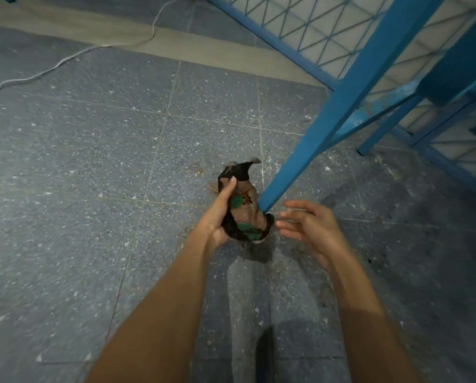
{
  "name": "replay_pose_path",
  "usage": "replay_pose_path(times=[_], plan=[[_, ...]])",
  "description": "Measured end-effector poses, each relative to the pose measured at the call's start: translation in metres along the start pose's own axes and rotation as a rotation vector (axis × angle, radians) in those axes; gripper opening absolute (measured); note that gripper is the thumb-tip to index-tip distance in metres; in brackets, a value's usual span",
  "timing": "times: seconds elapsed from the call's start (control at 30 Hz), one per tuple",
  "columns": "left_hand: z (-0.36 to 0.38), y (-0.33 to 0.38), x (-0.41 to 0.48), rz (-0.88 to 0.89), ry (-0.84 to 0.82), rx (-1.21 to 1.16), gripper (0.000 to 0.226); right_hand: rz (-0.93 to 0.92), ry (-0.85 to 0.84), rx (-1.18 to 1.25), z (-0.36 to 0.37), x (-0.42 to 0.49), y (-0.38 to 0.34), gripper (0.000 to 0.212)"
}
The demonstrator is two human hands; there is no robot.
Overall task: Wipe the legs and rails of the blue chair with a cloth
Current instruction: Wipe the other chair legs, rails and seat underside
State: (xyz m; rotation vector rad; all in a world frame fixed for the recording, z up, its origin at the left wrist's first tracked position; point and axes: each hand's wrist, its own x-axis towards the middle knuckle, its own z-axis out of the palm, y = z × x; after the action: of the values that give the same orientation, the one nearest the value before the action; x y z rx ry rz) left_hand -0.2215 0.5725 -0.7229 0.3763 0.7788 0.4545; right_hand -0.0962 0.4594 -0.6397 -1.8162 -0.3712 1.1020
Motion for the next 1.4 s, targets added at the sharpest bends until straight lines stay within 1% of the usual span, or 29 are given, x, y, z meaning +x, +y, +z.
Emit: replay_pose_path(times=[0.03,0.1,0.17,0.2,0.27,0.3,0.37,0.43,0.5,0.57,0.6,0.63,0.67,0.7,0.73,0.8,0.87,0.9,0.93,1.0,1.07,1.13,1.23,1.3,1.33,1.4], plan=[[0.002,-0.004,0.006,0.019,0.051,0.005,0.059,-0.023,0.055,0.002,-0.001,0.001,0.001,0.019],[-0.003,-0.009,0.022,0.151,0.162,0.088,0.051,-0.073,0.120,0.021,-0.002,0.002,0.000,0.020],[-0.004,-0.016,0.024,0.285,0.288,0.289,0.031,-0.142,0.150,-0.006,0.000,0.001,-0.004,0.023],[-0.001,-0.020,0.020,0.313,0.313,0.405,0.028,-0.181,0.160,-0.028,0.001,0.001,-0.006,0.024],[0.013,-0.030,0.010,0.320,0.281,0.618,0.036,-0.255,0.192,-0.058,0.003,-0.001,-0.009,0.028],[0.022,-0.031,0.007,0.310,0.266,0.675,0.038,-0.293,0.224,-0.066,0.002,-0.002,-0.012,0.032],[0.041,-0.023,-0.001,0.311,0.246,0.692,0.036,-0.356,0.292,-0.061,0.000,-0.008,-0.020,0.038],[0.066,-0.004,-0.012,0.380,0.191,0.667,0.032,-0.407,0.334,-0.063,-0.003,-0.013,-0.030,0.038],[0.096,0.014,-0.025,0.475,0.120,0.626,0.037,-0.446,0.343,-0.076,-0.005,-0.019,-0.039,0.035],[0.123,0.019,-0.041,0.552,0.128,0.632,0.043,-0.469,0.347,-0.078,-0.004,-0.025,-0.045,0.034],[0.130,0.015,-0.048,0.630,0.141,0.639,0.039,-0.476,0.351,-0.074,-0.004,-0.027,-0.048,0.035],[0.134,0.007,-0.054,0.733,0.131,0.593,0.030,-0.479,0.354,-0.065,-0.004,-0.029,-0.050,0.035],[0.131,-0.001,-0.056,0.812,0.123,0.534,0.026,-0.482,0.354,-0.054,-0.003,-0.032,-0.051,0.035],[0.126,-0.010,-0.055,0.849,0.124,0.492,0.030,-0.488,0.352,-0.043,-0.002,-0.036,-0.053,0.034],[0.118,-0.016,-0.055,0.847,0.135,0.468,0.031,-0.493,0.343,-0.044,-0.002,-0.039,-0.054,0.034],[0.101,-0.022,-0.045,0.711,0.177,0.495,0.031,-0.497,0.333,-0.069,-0.003,-0.045,-0.052,0.033],[0.084,-0.019,-0.036,0.455,0.238,0.561,0.039,-0.488,0.336,-0.095,-0.006,-0.050,-0.051,0.032],[0.079,-0.017,-0.033,0.348,0.242,0.594,0.045,-0.480,0.347,-0.097,-0.009,-0.052,-0.051,0.032],[0.078,-0.013,-0.034,0.282,0.225,0.635,0.052,-0.474,0.363,-0.087,-0.011,-0.055,-0.051,0.032],[0.090,0.000,-0.042,0.278,0.177,0.688,0.060,-0.475,0.417,-0.030,-0.015,-0.061,-0.054,0.029],[0.112,0.017,-0.050,0.371,0.121,0.671,0.064,-0.485,0.513,0.098,-0.020,-0.068,-0.059,0.024],[0.132,0.033,-0.055,0.429,0.094,0.697,0.068,-0.527,0.662,0.277,-0.025,-0.080,-0.067,0.022],[0.142,0.045,-0.058,0.390,0.098,0.759,0.059,-0.642,0.916,0.530,-0.038,-0.109,-0.077,0.017],[0.140,0.049,-0.057,0.355,0.069,0.783,0.059,-0.682,1.029,0.558,-0.050,-0.127,-0.079,0.020],[0.141,0.051,-0.059,0.342,0.054,0.778,0.063,-0.676,1.048,0.530,-0.055,-0.134,-0.079,0.024],[0.143,0.049,-0.059,0.311,0.041,0.769,0.079,-0.632,1.037,0.497,-0.062,-0.152,-0.081,0.038]])
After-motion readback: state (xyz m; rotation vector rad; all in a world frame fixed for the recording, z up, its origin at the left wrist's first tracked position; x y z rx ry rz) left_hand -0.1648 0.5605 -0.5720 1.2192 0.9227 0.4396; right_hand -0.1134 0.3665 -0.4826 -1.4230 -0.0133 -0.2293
